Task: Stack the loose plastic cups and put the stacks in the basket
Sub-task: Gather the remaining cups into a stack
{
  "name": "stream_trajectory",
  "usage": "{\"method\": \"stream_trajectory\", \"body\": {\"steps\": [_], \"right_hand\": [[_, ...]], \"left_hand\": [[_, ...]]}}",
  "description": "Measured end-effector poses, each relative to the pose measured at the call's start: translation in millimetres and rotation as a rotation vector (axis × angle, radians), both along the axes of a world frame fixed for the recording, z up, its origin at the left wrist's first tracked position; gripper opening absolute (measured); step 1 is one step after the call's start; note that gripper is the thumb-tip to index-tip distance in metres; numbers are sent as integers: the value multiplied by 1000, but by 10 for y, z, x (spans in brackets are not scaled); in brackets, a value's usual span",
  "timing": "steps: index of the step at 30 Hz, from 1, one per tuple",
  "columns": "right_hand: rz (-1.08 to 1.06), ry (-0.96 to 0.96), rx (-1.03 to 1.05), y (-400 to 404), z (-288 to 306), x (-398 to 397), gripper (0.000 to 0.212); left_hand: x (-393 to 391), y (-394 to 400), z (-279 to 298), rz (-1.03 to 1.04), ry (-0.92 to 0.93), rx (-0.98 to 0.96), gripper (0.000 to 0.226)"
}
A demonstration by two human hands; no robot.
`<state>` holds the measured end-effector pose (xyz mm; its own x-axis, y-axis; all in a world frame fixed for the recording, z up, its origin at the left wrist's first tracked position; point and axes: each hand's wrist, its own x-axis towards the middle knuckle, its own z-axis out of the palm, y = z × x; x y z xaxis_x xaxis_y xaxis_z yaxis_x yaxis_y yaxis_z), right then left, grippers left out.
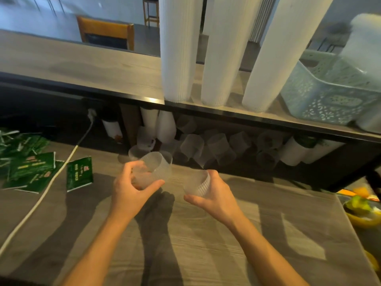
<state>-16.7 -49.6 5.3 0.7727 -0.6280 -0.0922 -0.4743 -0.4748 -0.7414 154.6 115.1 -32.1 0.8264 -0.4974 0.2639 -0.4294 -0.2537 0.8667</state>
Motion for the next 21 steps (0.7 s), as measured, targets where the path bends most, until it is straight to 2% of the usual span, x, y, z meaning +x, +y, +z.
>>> {"method": "stream_trajectory", "body": {"steps": [5,9,11,15,18,21], "right_hand": [[139,130,-208,-22,140,-28,85],[237,152,-264,-46,222,-39,85],[260,131,-240,-39,231,-68,89],[289,71,-213,21,229,-122,93],[299,60,-232,69,203,-156,94],[311,72,-226,127,178,-193,97]], "left_hand": [[-83,6,116,-222,-204,249,85],[-181,-10,328,-354,-262,220,77],[-231,-14,388,-404,-200,139,70],[-419,-27,387,-439,41,-33,51],[-547,-59,348,-410,79,-70,39],[-645,-103,330,-374,24,-48,34]]}}
